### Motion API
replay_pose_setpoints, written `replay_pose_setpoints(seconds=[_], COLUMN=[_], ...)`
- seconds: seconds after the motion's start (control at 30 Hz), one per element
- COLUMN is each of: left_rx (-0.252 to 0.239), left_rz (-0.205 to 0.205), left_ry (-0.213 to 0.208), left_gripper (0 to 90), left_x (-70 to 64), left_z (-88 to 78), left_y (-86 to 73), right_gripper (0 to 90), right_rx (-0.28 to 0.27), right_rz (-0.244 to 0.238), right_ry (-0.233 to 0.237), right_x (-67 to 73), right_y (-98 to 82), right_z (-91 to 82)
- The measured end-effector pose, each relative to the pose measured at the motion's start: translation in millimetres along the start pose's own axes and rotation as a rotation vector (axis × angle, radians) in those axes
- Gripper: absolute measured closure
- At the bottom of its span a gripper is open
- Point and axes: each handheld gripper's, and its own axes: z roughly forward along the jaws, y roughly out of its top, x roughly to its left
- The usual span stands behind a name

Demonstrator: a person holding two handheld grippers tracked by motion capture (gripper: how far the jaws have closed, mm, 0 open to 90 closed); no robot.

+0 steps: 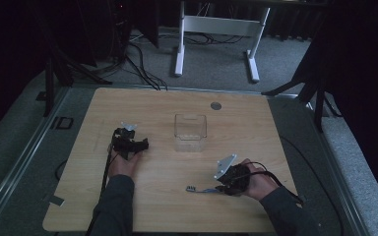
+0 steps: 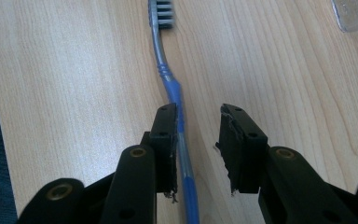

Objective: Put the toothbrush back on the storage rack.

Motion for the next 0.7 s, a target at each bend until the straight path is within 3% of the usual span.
replay_pose_setpoints(seconds=[0.7], left_rx=[0.001], left_rz=[0.0], left_ry=[0.0], left_gripper=[15.0], left_x=[0.0], left_z=[0.0], left_y=[0.1], right_gripper=[68.1], right_rx=[0.034], right_rz=[-0.02], right_ry=[0.021], right_x=[-3.0], right_y=[7.7], right_z=[1.7])
